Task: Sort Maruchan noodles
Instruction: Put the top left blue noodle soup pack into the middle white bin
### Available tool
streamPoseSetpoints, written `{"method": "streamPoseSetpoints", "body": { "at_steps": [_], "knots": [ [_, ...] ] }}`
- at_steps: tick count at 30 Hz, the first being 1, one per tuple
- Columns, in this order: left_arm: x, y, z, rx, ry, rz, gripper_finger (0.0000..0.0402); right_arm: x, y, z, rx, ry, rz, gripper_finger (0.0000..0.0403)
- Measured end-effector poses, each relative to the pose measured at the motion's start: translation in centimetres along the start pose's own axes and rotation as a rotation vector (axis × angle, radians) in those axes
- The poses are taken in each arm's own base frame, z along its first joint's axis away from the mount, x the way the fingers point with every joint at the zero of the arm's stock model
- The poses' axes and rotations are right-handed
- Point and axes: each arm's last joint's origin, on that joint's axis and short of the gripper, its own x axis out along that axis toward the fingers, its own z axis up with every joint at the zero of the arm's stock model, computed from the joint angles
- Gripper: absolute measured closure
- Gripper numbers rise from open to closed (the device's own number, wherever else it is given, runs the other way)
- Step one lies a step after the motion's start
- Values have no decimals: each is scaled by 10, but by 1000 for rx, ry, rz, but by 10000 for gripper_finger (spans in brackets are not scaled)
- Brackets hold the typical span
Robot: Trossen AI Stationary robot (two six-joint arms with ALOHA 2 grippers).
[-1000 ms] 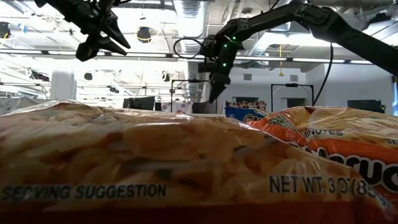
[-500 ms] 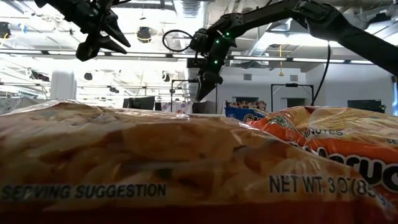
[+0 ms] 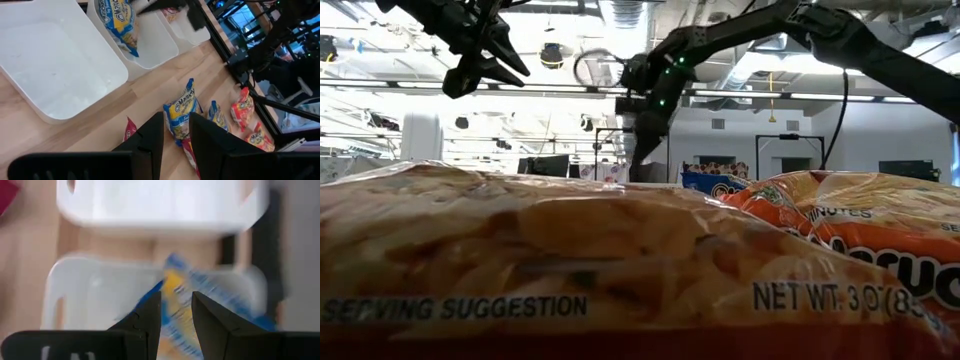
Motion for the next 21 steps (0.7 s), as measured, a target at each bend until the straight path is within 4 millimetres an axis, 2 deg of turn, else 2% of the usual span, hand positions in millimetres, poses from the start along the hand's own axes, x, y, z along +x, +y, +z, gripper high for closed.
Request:
{"method": "streamPoseSetpoints", "body": {
  "at_steps": [3, 7, 11, 17, 21],
  "knots": [
    [0, 0, 0, 0, 0, 1, 324, -6, 6, 5, 50, -13, -1, 268],
    [1, 0, 0, 0, 2, 3, 324, -34, 22, 20, 22, -81, -25, 268],
    [7, 0, 2, 44, 1, 6, 324, -73, 30, 35, -21, -196, -127, 268],
    [30, -3, 18, 276, -98, -31, 324, -135, 27, 34, 11, -288, -307, 268],
    [39, -3, 31, 334, -198, -55, 324, -168, 28, 31, 25, -339, -385, 267]
  ]
}}
